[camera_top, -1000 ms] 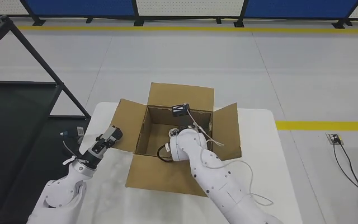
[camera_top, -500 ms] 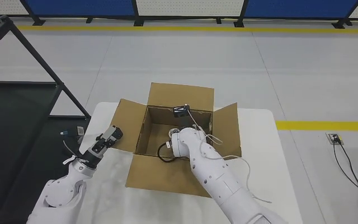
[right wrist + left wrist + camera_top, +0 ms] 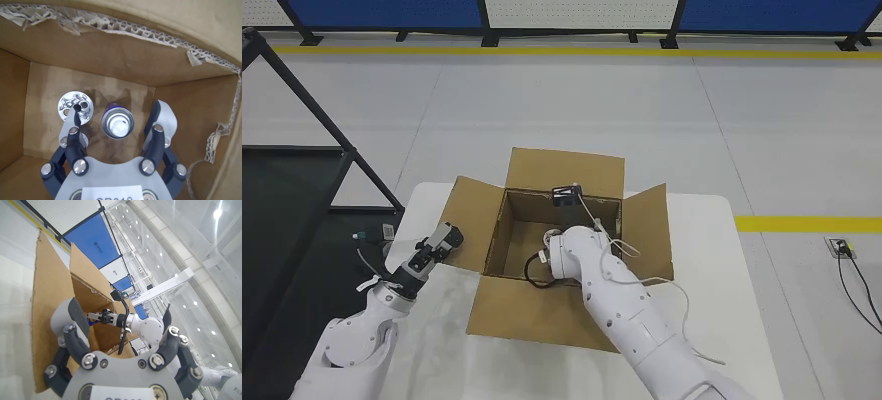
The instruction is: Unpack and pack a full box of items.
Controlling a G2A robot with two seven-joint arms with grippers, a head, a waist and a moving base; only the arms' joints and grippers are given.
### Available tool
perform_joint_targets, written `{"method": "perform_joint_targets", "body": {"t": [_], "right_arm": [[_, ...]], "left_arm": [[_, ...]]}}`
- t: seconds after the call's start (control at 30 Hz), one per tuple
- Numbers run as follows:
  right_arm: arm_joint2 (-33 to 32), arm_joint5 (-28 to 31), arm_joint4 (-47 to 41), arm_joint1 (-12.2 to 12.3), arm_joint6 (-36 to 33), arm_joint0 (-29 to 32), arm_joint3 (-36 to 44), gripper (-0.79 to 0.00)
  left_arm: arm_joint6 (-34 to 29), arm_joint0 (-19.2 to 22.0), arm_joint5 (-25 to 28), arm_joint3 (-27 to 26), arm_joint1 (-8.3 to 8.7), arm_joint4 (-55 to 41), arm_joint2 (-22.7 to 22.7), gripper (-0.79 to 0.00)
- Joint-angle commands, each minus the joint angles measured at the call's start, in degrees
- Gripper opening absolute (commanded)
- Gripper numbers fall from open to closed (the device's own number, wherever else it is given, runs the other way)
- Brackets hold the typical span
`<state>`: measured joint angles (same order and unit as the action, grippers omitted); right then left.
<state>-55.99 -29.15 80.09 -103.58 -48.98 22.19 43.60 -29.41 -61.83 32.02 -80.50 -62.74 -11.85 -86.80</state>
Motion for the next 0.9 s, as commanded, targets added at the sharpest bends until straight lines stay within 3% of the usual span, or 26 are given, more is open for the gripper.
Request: {"method": "perform_joint_targets", "body": {"t": [0.0,0.13,0.5,0.87], "right_arm": [[-0.5,0.3,0.6,0.2,-0.1,0.9,2.4,0.0],[-2.3,1.8,2.0,1.2,-0.6,4.5,10.3,0.0],[-11.1,10.6,5.6,4.6,-6.2,20.3,41.2,0.0],[-24.5,18.5,-7.5,6.4,-8.0,27.7,56.4,0.0]], "left_arm": [[0.0,0.1,-0.1,-0.1,-0.01,0.1,0.1,0.0],[0.1,0.2,-0.3,-0.3,-0.02,0.3,0.2,0.0],[0.5,0.2,-0.5,-1.3,0.04,1.0,-0.2,0.0],[2.7,-1.0,-0.6,-2.5,0.62,0.9,-4.8,0.0]]}}
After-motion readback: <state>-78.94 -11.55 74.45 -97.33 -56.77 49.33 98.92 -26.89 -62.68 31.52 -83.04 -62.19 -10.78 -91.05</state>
